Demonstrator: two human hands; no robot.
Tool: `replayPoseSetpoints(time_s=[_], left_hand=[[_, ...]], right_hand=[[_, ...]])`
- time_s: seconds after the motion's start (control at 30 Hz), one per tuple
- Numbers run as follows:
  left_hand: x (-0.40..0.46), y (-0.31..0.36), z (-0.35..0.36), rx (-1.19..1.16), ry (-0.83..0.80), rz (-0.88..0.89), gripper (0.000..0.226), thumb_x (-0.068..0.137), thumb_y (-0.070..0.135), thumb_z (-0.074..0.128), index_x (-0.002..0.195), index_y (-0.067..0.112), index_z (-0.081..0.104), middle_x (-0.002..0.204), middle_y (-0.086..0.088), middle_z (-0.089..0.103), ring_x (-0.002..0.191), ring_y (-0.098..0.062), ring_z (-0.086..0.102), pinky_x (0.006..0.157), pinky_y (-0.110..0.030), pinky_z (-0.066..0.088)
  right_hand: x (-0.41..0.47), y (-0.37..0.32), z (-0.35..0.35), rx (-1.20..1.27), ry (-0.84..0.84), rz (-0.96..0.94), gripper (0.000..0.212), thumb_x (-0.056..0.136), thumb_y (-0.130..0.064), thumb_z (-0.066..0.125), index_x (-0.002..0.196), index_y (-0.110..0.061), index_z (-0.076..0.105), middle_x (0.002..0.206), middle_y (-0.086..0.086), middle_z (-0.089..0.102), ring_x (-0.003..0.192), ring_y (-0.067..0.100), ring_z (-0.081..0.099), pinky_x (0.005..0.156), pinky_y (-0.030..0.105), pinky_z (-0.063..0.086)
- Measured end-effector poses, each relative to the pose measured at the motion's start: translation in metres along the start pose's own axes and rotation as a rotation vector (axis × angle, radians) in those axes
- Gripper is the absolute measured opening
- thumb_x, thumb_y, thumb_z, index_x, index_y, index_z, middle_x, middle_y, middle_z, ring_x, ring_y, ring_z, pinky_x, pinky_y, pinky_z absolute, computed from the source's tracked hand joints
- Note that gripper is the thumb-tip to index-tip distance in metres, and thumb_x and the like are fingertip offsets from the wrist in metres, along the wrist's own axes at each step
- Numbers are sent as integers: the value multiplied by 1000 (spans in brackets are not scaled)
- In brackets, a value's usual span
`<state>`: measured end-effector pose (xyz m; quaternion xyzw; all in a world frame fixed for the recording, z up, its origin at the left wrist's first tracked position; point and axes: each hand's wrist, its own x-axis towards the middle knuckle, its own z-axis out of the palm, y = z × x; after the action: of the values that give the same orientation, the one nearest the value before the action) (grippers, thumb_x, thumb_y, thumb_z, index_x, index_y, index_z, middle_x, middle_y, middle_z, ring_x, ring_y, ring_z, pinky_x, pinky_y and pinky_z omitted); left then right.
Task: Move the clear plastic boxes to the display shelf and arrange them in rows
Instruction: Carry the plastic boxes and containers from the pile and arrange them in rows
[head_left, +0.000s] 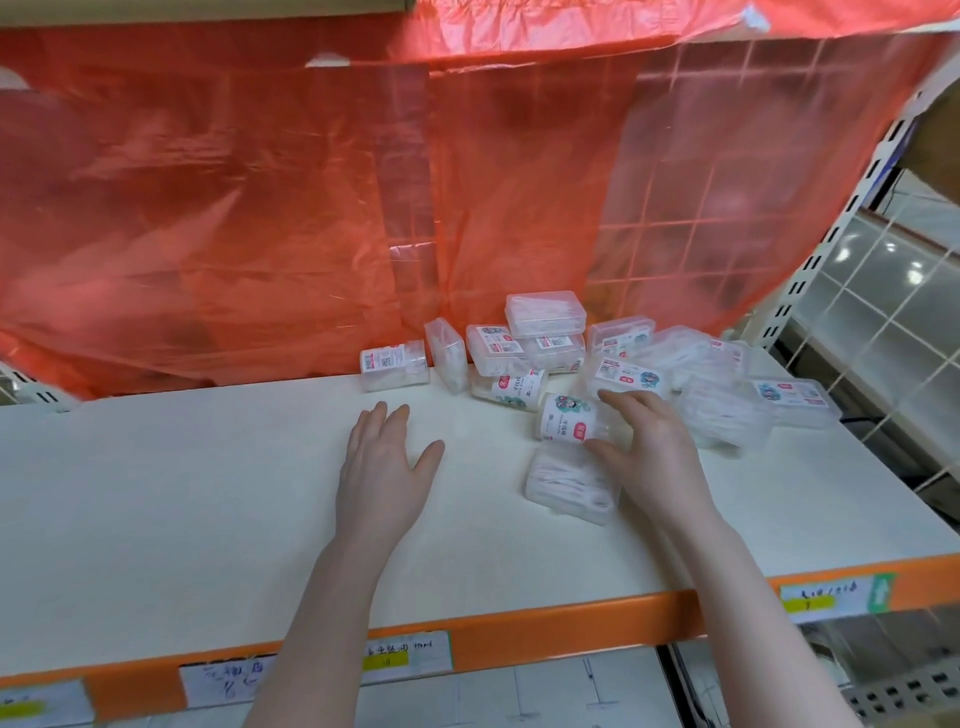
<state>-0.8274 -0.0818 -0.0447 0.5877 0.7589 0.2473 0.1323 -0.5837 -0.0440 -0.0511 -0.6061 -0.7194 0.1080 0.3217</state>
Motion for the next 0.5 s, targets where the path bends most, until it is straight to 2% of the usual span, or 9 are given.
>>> replayPoseSetpoints(time_s=[0.1, 0.27, 0.43, 0.5], left_hand=[[2, -2, 1, 2, -3, 3, 59, 95, 38, 49, 146, 13, 31, 156, -5, 20, 145, -19, 10, 114, -31, 14], [2, -7, -3, -6, -9, -13, 59, 95, 38, 49, 146, 14, 31, 156, -5, 19, 145, -18, 10, 114, -32, 15], [2, -13, -7, -16, -11, -16, 58, 95, 37, 49, 146, 14, 31, 156, -5, 20, 145, -18, 10, 114, -31, 14], [2, -15, -8, -20, -11, -16, 58, 95, 37, 49, 146, 14, 32, 156, -5, 21, 145, -18, 11, 114, -31, 14]], right_hand=[[4, 0, -2, -19, -50, 89, 57, 76, -18, 74, 129, -7, 54, 123, 10, 53, 117, 27, 48, 95, 29, 34], [9, -4, -2, -99, -95, 150, 57, 76, -24, 74, 128, -10, 54, 120, 11, 51, 114, 29, 47, 90, 30, 33], [7, -5, -4, -192, -125, 116, 57, 77, -29, 73, 129, -18, 52, 121, 11, 56, 113, 30, 48, 89, 33, 34], [7, -7, -6, -130, -107, 108, 57, 75, -25, 75, 127, -18, 54, 123, 7, 56, 112, 27, 51, 89, 32, 36]])
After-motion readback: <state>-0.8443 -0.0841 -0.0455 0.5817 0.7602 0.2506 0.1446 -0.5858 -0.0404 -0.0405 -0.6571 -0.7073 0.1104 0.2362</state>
